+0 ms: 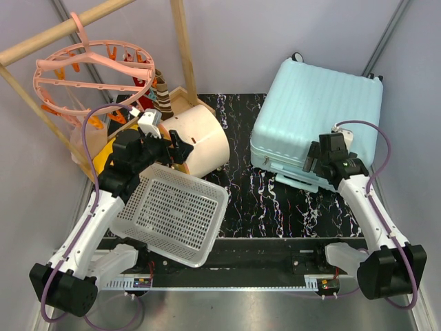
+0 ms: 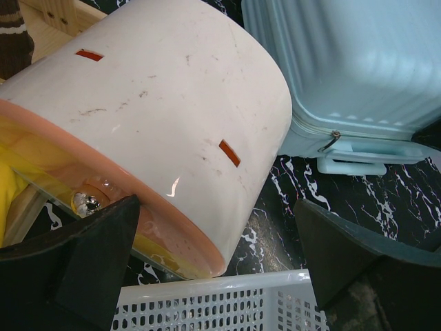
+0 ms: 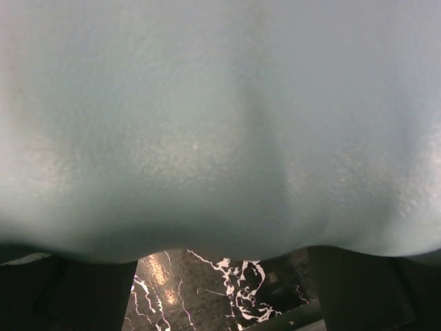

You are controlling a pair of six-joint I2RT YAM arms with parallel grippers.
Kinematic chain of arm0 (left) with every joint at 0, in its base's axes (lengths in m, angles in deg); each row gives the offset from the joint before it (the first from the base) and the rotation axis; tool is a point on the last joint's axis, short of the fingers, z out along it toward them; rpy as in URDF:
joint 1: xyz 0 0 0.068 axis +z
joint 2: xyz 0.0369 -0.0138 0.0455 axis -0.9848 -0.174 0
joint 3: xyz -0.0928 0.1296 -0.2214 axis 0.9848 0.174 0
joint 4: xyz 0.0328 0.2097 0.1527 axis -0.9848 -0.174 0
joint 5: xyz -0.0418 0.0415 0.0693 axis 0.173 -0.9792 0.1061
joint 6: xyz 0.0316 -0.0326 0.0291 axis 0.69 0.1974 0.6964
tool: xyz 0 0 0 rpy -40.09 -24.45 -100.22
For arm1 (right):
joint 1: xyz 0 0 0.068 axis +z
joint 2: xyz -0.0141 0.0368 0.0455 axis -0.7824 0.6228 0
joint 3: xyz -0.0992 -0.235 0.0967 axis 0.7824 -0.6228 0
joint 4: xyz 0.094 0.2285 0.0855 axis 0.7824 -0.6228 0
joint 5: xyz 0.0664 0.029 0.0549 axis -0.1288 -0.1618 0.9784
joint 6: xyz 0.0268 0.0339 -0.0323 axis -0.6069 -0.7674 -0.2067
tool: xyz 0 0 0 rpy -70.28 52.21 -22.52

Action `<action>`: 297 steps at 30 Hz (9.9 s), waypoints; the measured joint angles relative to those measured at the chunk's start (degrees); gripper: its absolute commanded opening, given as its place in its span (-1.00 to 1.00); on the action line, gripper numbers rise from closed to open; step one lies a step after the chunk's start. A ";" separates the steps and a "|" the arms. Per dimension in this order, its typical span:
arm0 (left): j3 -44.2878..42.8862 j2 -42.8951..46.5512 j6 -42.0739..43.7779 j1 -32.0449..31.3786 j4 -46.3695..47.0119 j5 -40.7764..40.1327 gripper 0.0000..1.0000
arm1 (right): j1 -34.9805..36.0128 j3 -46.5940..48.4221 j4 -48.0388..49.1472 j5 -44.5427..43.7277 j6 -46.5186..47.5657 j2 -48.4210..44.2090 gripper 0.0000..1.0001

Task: Open, take out, and arrange the luggage
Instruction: Adjust the luggage at the center of the board, then unzip the luggage at the center of the board, then adjust the luggage at the center of the board.

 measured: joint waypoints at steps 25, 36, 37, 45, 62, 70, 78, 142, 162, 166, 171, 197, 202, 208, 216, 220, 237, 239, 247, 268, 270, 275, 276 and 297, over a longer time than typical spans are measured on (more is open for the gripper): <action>0.11 0.04 -0.46 -0.59 0.28 0.04 0.98 | 22.56 -8.83 28.74 7.50 -10.58 5.33 0.16; 0.11 -0.09 -0.33 -0.63 0.28 0.02 0.98 | 23.50 -12.35 41.35 4.76 -10.64 9.44 0.05; 0.11 -0.09 -0.33 -0.63 0.28 0.02 0.98 | 23.76 -12.46 42.32 4.76 -10.40 10.05 0.01; 0.11 -0.09 0.09 -0.63 0.26 -0.09 0.98 | 24.15 -13.84 46.73 2.47 -9.22 11.13 -0.39; 0.11 -0.07 0.24 -0.63 0.22 -0.09 0.98 | 25.33 -14.38 49.57 2.08 -4.59 12.31 -1.00; 0.11 0.02 0.24 -0.63 0.20 -0.07 0.98 | 27.17 -13.79 51.54 2.43 -3.96 14.05 -1.00; 0.11 0.39 0.24 -0.63 0.15 -0.04 0.98 | 29.66 -9.40 52.50 0.90 -4.66 19.19 -1.00; 0.11 0.42 0.28 -0.74 -0.04 0.13 0.98 | 29.97 -3.52 31.56 -17.49 -18.60 20.70 0.50; 0.13 1.62 1.38 -1.57 -0.04 -1.90 0.98 | 27.36 -5.92 33.64 -12.83 -13.07 17.64 -0.42; 0.15 3.69 3.50 -4.66 0.02 -5.62 0.98 | 21.11 -11.72 32.11 -7.50 -13.99 7.74 -0.39; 0.11 5.86 5.44 -12.31 0.63 -10.32 0.98 | 14.14 -14.99 28.81 -4.72 -13.18 0.94 -0.28; -26.80 -31.82 -3.63 -32.22 13.84 -14.82 0.98 | 10.10 15.06 10.16 0.68 0.72 -9.94 0.99; -29.97 -36.26 -14.01 -23.80 19.21 -7.56 0.98 | -8.59 26.56 7.89 8.35 2.67 2.01 1.00; -37.46 -46.97 -20.28 -19.04 21.44 -0.52 0.98 | -28.02 27.17 8.24 17.22 4.13 7.93 0.99; -40.06 -57.61 -23.23 -20.55 24.92 6.93 0.98 | -43.36 18.23 13.99 29.11 3.19 11.02 0.99; -40.09 -60.24 -24.26 -19.69 27.50 8.11 0.98 | -46.36 13.46 21.31 38.49 0.92 12.57 0.99; -35.45 -61.11 -22.82 -19.65 40.50 8.46 0.09 | -44.76 4.92 49.96 50.84 -0.33 17.64 0.30; -34.03 -60.41 -22.14 -20.09 41.81 7.21 0.06 | -43.25 4.96 50.93 48.02 0.61 17.86 0.29; -29.33 -57.53 -19.82 -22.84 44.85 -0.68 0.04 | -40.61 4.46 51.65 42.07 3.98 17.20 0.29; -19.89 -55.52 -17.62 -30.80 59.47 -22.45 0.03 | -35.67 2.05 53.44 33.62 13.84 14.51 0.32; -18.86 -55.23 -17.62 -32.04 61.00 -24.65 0.03 | -35.28 1.84 53.68 32.89 14.60 14.32 0.32; -17.79 -54.88 -17.44 -34.05 62.31 -28.11 0.03 | -34.58 1.64 53.96 31.10 16.31 13.90 0.32; -17.79 -54.88 -17.38 -34.23 62.31 -28.22 0.03 | -34.34 1.64 53.96 30.86 16.70 13.81 0.32; -17.92 -57.94 -17.16 -56.87 54.10 3.19 0.36 | -20.20 6.05 25.35 39.52 7.34 1.25 0.55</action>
